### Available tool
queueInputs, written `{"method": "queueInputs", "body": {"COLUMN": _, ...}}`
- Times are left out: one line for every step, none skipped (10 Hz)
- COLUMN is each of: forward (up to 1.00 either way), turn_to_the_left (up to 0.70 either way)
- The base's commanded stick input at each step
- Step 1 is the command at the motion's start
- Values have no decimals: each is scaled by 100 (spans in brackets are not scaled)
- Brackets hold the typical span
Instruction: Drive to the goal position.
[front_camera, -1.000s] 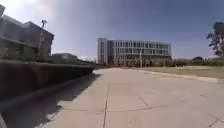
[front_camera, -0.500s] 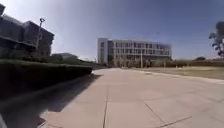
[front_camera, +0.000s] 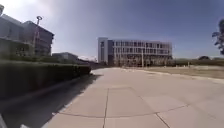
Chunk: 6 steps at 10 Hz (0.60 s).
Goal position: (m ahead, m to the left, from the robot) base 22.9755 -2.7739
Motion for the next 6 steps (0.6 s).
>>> {"method": "queueInputs", "body": {"forward": 100, "turn_to_the_left": 0}}
{"method": "queueInputs", "body": {"forward": 100, "turn_to_the_left": 0}}
{"method": "queueInputs", "body": {"forward": 100, "turn_to_the_left": 0}}
{"method": "queueInputs", "body": {"forward": 100, "turn_to_the_left": 0}}
{"method": "queueInputs", "body": {"forward": 100, "turn_to_the_left": 0}}
{"method": "queueInputs", "body": {"forward": 100, "turn_to_the_left": 0}}
